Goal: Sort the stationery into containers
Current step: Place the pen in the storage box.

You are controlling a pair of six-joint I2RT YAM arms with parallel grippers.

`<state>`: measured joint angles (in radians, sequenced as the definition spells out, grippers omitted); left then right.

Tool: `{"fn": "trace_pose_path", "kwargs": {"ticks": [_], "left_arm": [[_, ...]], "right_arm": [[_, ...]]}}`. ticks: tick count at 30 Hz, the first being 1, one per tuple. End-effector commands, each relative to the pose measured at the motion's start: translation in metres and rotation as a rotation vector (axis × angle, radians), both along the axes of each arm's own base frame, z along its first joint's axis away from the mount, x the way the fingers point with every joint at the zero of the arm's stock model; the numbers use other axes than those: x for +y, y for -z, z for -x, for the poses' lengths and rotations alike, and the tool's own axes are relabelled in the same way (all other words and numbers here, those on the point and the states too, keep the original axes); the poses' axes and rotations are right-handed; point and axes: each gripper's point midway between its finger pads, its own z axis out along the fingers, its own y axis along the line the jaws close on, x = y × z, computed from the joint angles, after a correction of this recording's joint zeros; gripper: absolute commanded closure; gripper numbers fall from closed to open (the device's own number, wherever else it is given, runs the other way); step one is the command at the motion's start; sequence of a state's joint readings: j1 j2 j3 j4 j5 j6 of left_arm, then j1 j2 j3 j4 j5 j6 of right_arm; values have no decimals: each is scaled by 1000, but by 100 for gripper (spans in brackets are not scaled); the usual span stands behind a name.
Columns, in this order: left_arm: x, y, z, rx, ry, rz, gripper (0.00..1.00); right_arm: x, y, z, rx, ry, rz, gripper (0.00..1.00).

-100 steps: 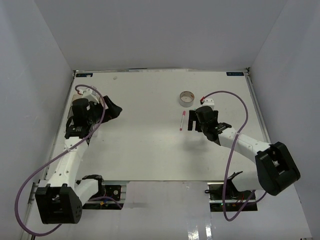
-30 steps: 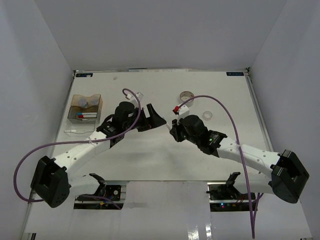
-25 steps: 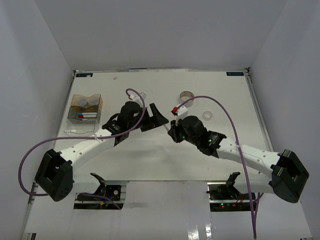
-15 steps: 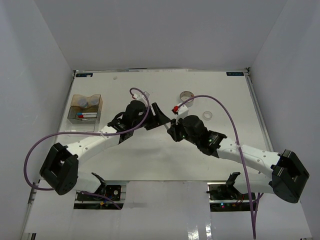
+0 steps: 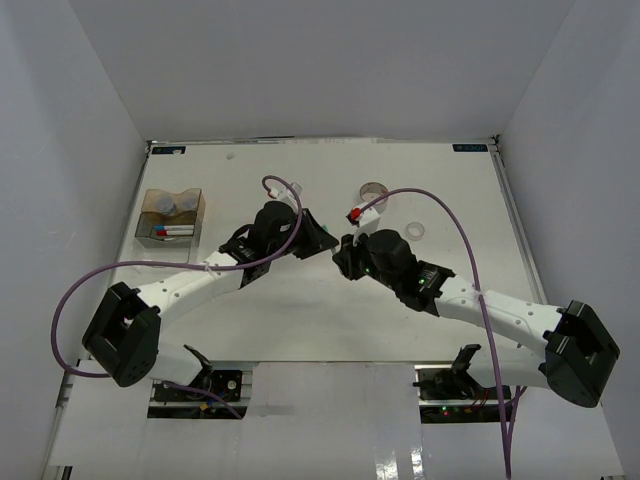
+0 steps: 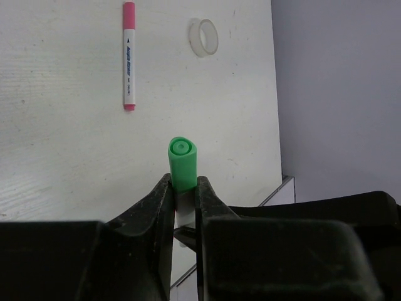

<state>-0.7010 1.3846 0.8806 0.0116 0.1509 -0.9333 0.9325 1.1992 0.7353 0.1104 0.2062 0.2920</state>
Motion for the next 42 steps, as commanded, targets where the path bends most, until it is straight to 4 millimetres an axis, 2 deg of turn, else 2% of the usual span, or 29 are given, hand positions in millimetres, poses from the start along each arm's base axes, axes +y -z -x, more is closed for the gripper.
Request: {"fn": "trace_pose_path", "kwargs": {"ticks": [1,2,4,5,7,9,12,13,14,15,16,18,19,21,22,24,25,27,28,30,32,33,35,36,42], "left_arm": [[-4,-16,-3,-39,3,32,85],[-4,-15,-3,-40,0,31,89],[-3,-14,-2,-37,-5,29,91],[-2,-15,-3,-38,-13,30,91],[2,-13,-8,-39,-40,10,91],[8,-16,-13,-49,-61,0,91],[30,-11,-24,-23,-109,-22,91],[48,-13,-35,-26,-158,-22,91],[58,-14,-41,-26,-176,-24,91],[83,-13,-54,-19,-238,-32,91],[97,-19,-59,-29,-269,-31,91],[128,-18,-67,-21,-331,-53,91],[161,-22,-77,-27,-410,-52,90],[192,-21,-81,-18,-473,-58,89],[222,-21,-88,-12,-549,-58,89],[251,-21,-88,-6,-611,-56,88],[287,-21,-92,-1,-702,-49,88],[315,-22,-92,-7,-775,-42,85],[340,-22,-92,-10,-842,-42,85],[372,-19,-94,-5,-926,-42,84],[387,-16,-95,8,-962,-20,84],[402,-9,-96,23,-998,-12,84],[411,-3,-99,35,-1015,21,83],[419,7,-100,64,-1028,31,82],[432,31,-114,117,-1053,55,77]], "right_arm": [[4,-14,-2,-32,8,-58,75],[4,-14,-2,-33,8,-60,70],[3,-12,-2,-34,12,-58,62],[2,-11,-2,-34,13,-54,53],[2,-9,-1,-26,14,-47,43],[-2,-4,-1,-23,25,-34,37],[-10,-4,-3,-36,56,-28,18],[-13,0,-3,-35,64,-18,5],[-17,1,-5,-44,82,-12,0],[-19,0,-5,-51,88,-10,7],[-21,3,-4,-52,88,1,10],[-24,4,-5,-65,83,17,10],[-24,6,-5,-65,80,23,10],[-24,10,-5,-63,72,36,10],[-24,12,-4,-61,72,40,10],[-24,18,-4,-61,60,58,10],[-25,20,-4,-61,59,67,10],[-25,24,-3,-66,46,78,10],[-25,25,-3,-78,32,91,10],[-25,27,-2,-84,16,97,10],[-27,28,-3,-88,19,102,10],[-28,30,-3,-88,19,106,10],[-30,31,-4,-89,20,111,10],[-31,32,-4,-90,22,108,10],[-34,35,-6,-83,18,107,10]]}}
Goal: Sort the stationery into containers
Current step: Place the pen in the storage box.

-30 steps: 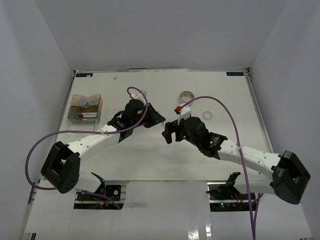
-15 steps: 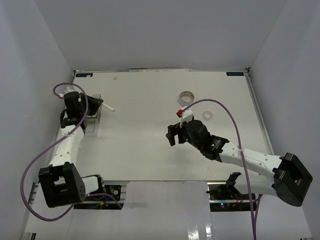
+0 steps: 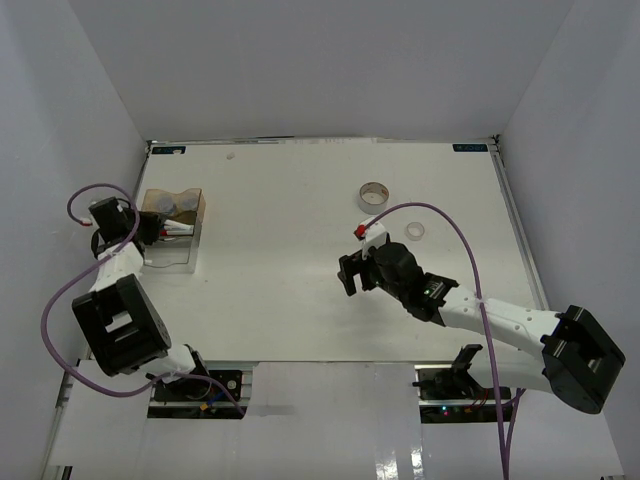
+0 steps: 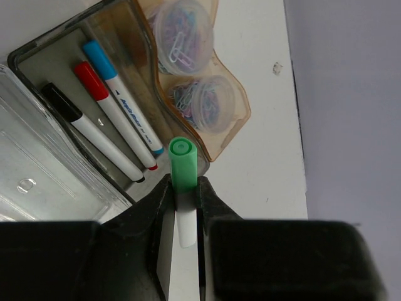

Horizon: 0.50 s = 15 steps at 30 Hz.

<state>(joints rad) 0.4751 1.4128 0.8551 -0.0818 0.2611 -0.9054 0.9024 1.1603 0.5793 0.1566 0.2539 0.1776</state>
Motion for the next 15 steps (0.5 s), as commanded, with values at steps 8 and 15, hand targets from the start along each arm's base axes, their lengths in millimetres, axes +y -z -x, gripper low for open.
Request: {"fn": "trace_pose_path", "kwargs": {"ticks": [8,15], "left_arm": [[9,14,-15,-29,-28,41,65],[19,13,-15,-38,-59,38,64]], "right_arm": [[4,-7,-6,-29,-10,-32,10],[2,-8,-7,-27,1,-40,10]]}}
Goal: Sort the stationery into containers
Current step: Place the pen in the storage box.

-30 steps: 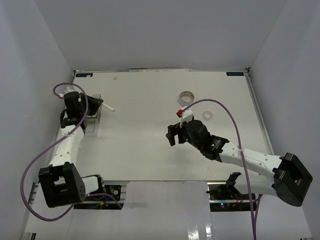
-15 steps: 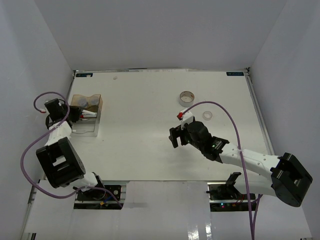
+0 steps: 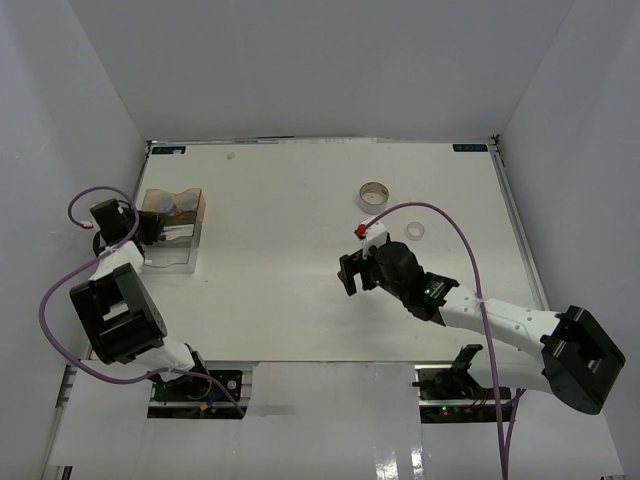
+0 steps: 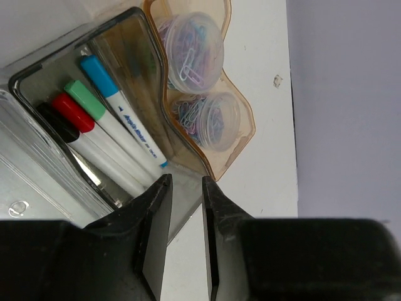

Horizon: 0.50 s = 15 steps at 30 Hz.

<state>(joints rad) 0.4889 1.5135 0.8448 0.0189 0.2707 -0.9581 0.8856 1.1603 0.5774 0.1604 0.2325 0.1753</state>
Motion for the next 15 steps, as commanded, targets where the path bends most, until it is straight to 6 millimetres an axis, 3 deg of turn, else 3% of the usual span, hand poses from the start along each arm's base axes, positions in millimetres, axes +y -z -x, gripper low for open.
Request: {"fn": "trace_pose_path", "kwargs": {"ticks": [1,6,9,10,12,15], "left_arm": [[9,-10,-2,-39,-25,-15,65],[6,-12,2,-41,-17,-7,64],[-1,-31,5,-85,21,-25,60],[-5,-45,8,-118,39,-49,56],[-19,-60,11,-144,110,-100,49],[-51,-83,18,-153,230,-244,42]], "right_arm": [[2,-7,-5,-29,4,-30,10],[1,-6,-6,-28,19,-32,10],[-6,-7,-13,-21,85,-43,10],[-11,-7,-18,-10,117,-44,10],[-20,-7,-31,14,213,-51,9],[-33,8,-42,74,308,-7,7]]}}
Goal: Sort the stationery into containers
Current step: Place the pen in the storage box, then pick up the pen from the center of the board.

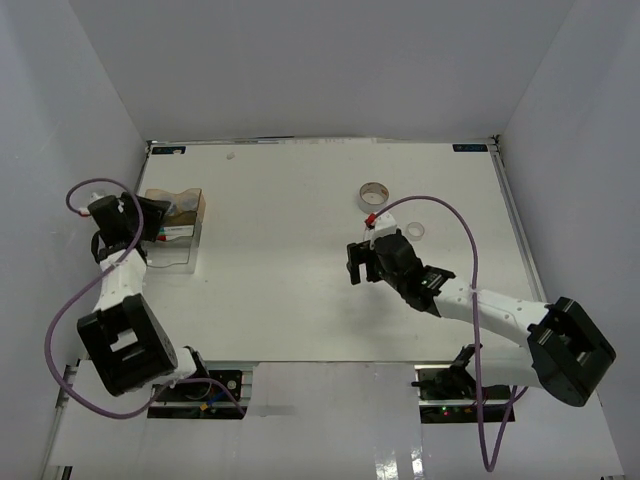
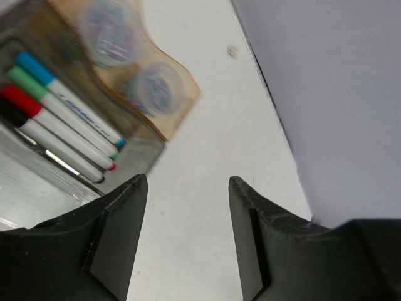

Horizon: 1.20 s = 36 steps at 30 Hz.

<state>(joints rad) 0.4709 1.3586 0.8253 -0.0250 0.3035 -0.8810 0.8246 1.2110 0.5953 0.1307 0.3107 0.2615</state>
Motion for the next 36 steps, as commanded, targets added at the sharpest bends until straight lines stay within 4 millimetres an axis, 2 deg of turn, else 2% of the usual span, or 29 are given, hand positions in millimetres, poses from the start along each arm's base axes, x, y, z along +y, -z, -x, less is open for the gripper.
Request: {"fn": "trace_pose_path", "kwargs": {"ticks": [1,2,4,5,6,7,8,9,10,11,12,13,14,15,18,23,29,30,34,35,36], "left_arm": [[-41,-48,6,-83,172,-204,33],[-66,-55,10,-92,244,-249,29],[-85,-53,18,-81,337,-335,22],[-104,-61,24,-116,400,-363,20],[-113,-62,29,-132,453,-408,18],[-121,-62,34,-141,483,-436,16],[-138,-62,45,-167,534,-468,14],[-144,-60,51,-173,553,-496,13],[-145,-56,56,-165,565,-538,11],[-154,-46,64,-156,599,-550,7],[-155,-49,70,-174,603,-572,6],[-164,-46,76,-175,637,-590,5],[-172,-44,81,-181,662,-596,5],[-174,-46,86,-195,669,-608,4],[-177,-43,94,-199,672,-632,2],[-178,-41,94,-193,671,-630,2],[-179,-39,94,-181,677,-614,2],[-179,-38,93,-179,676,-613,2],[-181,-33,93,-162,691,-597,2],[-183,-32,92,-162,696,-591,2],[-184,-31,92,-160,704,-583,2]], "right_arm": [[-14,-10,-29,9,175,-12,7],[-17,-1,-32,29,196,20,6],[-19,2,-43,44,237,31,4],[-20,3,-46,53,247,31,3],[-23,5,-52,67,273,21,2],[-22,13,-55,91,281,28,0],[-21,12,-61,94,292,22,5],[-23,15,-65,102,306,28,6],[-25,26,-68,121,329,58,8],[-22,21,-76,114,340,55,10],[-22,24,-79,119,350,67,11],[-24,35,-80,142,361,105,12],[-22,37,-82,149,361,113,12],[-20,34,-88,150,370,112,12],[-18,47,-96,180,400,129,16],[-19,64,-102,217,445,159,26],[-25,88,-98,260,485,182,46],[-25,89,-97,264,487,182,47],[-27,99,-93,286,487,193,65],[-29,103,-90,295,487,201,74],[-29,104,-88,301,484,202,76]]}}
